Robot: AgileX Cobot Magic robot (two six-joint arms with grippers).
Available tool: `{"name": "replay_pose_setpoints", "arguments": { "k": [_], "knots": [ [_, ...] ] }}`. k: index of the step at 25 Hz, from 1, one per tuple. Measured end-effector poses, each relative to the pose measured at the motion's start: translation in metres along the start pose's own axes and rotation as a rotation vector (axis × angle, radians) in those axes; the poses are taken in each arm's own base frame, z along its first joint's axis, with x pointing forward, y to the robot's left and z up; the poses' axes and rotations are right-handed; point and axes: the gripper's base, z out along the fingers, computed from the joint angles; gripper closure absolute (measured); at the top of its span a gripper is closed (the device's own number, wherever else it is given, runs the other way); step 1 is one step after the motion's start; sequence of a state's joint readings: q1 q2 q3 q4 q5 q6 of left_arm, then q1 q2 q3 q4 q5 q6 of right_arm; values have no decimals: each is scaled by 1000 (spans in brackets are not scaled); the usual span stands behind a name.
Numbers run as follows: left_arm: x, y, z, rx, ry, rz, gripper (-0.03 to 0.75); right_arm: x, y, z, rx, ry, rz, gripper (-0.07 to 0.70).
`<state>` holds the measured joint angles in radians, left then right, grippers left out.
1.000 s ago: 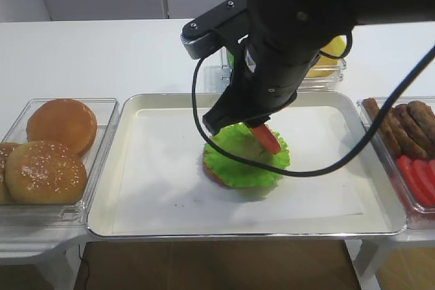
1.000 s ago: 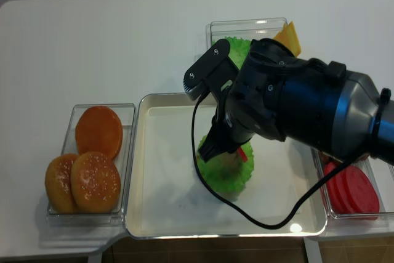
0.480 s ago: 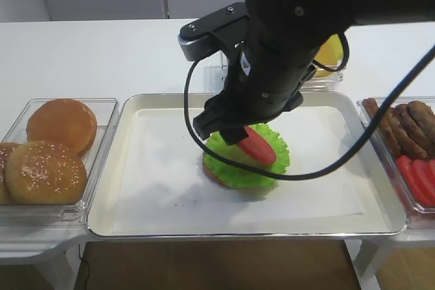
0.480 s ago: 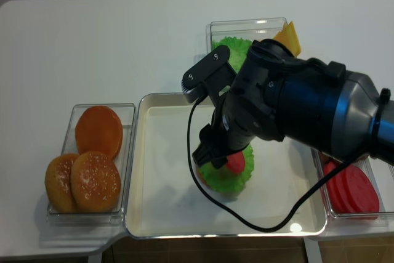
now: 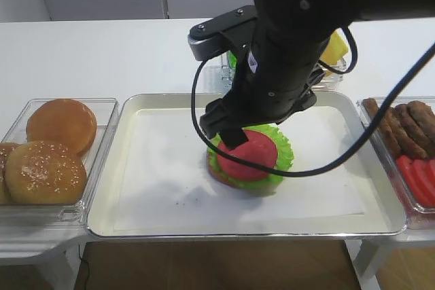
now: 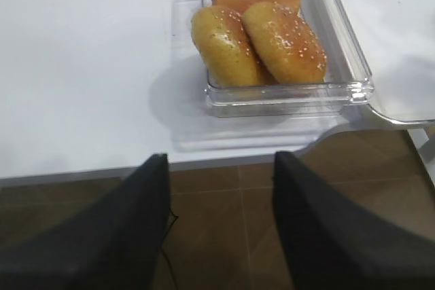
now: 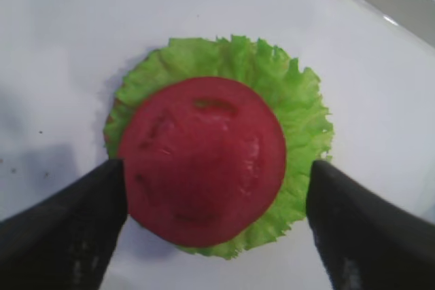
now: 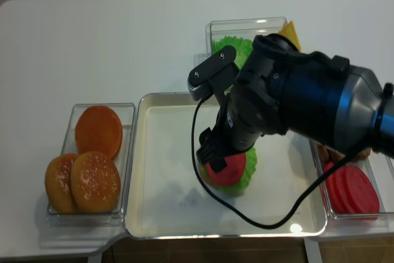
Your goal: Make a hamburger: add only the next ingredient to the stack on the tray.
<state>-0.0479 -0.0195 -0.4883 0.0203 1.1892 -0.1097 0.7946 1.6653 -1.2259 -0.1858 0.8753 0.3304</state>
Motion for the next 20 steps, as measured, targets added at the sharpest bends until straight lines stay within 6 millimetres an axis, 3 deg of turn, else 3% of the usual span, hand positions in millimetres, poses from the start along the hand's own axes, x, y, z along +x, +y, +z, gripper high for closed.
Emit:
{"name": "replay_pose_setpoints", "arguments": {
  "k": [7, 10, 15, 20],
  "knots": [
    [0, 0, 0, 0, 0, 0, 346, 2, 2, -1, -28, 14, 10, -5],
    [0, 0, 0, 0, 0, 0, 346, 1, -5, -12, -39, -9, 41, -5],
    [0, 0, 0, 0, 0, 0, 346, 2, -56, -42, -65, -59, 186, -5],
    [0, 0, 0, 0, 0, 0, 346, 20, -120, -75, -30, -79, 325, -5]
  ]
}}
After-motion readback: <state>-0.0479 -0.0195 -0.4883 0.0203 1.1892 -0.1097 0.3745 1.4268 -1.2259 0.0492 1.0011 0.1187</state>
